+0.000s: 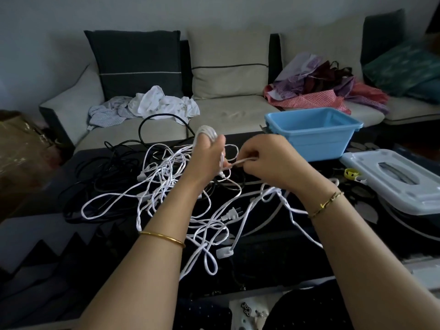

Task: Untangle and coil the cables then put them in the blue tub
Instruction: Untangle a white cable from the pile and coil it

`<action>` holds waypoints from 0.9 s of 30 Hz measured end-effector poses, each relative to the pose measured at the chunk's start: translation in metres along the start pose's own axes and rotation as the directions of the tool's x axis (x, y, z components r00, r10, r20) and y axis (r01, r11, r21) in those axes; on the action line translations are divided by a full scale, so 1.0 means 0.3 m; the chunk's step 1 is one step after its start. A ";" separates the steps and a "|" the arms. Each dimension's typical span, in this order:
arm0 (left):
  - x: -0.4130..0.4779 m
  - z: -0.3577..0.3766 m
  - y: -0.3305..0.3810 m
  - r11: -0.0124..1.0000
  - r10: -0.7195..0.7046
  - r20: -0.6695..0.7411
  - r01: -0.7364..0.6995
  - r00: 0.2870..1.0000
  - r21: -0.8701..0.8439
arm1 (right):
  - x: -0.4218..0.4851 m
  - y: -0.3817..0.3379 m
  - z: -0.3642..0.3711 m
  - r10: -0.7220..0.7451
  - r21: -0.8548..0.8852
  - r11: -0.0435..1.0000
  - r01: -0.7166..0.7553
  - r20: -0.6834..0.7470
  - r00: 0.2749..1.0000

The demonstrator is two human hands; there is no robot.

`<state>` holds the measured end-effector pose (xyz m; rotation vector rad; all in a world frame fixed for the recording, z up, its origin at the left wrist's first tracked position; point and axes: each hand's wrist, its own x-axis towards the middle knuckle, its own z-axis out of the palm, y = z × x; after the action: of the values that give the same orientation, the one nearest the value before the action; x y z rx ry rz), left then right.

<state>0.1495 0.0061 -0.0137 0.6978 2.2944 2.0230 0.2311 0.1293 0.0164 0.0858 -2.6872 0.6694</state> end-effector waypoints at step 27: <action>0.010 -0.090 0.075 0.318 0.138 0.551 0.491 0.823 -0.811 | 0.011 0.248 0.095 0.335 0.049 0.942 -0.333 -0.029 0.942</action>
<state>0.1461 -0.0167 0.0130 0.6596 0.5422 2.1462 0.2075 0.1820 -0.0386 -0.3773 -2.6754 0.8195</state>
